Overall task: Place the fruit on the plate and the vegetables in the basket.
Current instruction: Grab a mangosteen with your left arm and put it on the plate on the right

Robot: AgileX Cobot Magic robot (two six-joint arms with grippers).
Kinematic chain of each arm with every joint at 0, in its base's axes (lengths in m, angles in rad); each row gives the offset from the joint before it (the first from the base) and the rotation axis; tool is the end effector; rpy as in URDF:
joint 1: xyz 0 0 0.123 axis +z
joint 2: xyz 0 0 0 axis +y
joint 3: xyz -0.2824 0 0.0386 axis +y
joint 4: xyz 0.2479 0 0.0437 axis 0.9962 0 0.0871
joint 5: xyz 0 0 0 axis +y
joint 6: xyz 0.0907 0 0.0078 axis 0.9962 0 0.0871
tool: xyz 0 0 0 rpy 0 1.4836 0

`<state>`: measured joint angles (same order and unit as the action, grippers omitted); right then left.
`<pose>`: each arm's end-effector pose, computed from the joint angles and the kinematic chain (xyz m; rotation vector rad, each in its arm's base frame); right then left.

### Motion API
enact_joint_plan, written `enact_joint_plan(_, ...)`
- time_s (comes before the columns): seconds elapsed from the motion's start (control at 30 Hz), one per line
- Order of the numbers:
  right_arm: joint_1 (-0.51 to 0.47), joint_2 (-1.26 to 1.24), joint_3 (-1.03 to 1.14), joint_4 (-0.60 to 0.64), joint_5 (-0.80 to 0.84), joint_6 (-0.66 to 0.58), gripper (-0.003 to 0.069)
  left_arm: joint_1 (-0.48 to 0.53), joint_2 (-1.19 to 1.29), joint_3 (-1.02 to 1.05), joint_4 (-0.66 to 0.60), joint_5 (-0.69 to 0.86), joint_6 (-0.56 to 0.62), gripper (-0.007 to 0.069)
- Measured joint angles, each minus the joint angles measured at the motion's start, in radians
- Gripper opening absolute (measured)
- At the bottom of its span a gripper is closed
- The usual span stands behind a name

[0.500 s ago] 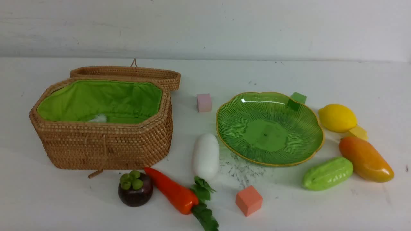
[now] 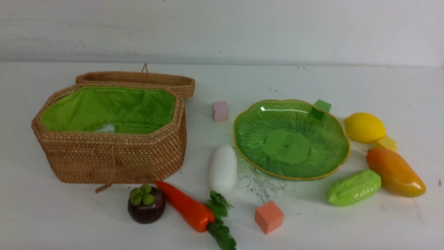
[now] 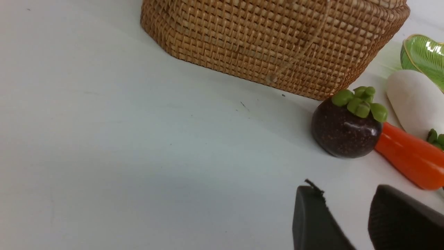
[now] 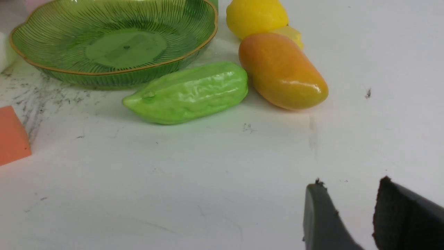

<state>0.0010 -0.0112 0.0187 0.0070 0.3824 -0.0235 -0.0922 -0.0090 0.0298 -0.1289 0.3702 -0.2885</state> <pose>0.0523 0.0003 0.1730 -0.0187 1.8734 -0.0086 0.0522 -0.0091 0.1705 -0.2658 1.8710 -0.3876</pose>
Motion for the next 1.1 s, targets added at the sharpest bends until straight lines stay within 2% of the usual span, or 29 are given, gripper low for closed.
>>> enact_joint_plan(0.13,0.000,0.000,0.000,0.000,0.000,0.000,0.0240,0.000,0.000,0.000,-0.014,-0.028,-0.005,0.0239)
enact_joint_plan(0.23,0.000,0.000,0.000,0.000,0.000,0.000,0.0240,0.000,0.000,0.000,-0.103,-0.085,-0.050,0.0239)
enact_joint_plan(0.3,0.000,0.000,0.000,0.000,0.000,0.000,0.0240,0.000,0.000,0.000,-0.241,-0.158,-0.118,0.0239)
enact_joint_plan(0.43,0.000,0.000,0.000,0.000,0.000,0.000,0.0240,0.000,0.000,0.000,-0.413,-0.279,-0.152,0.0239)
enact_joint_plan(0.63,0.000,0.000,0.000,0.000,0.000,0.000,0.0240,0.000,0.000,-0.001,-0.484,-0.402,-0.137,0.0216)
enact_joint_plan(0.7,0.000,0.000,0.000,0.000,0.000,0.000,0.0240,0.000,0.000,-0.021,-0.487,-0.365,-0.134,0.0158)
enact_joint_plan(0.83,0.000,0.000,0.000,0.000,0.000,0.000,0.0240,0.000,0.000,-0.145,-0.459,-0.233,-0.095,-0.0013)
enact_joint_plan(0.97,0.000,0.000,0.000,-0.007,0.000,0.000,0.0240,0.000,0.020,-0.285,-0.442,-0.099,-0.008,-0.0013)
enact_joint_plan(1.1,-0.001,0.000,0.007,-0.038,-0.064,0.024,0.0240,0.000,0.151,-0.438,-0.443,0.125,0.058,-0.0013)
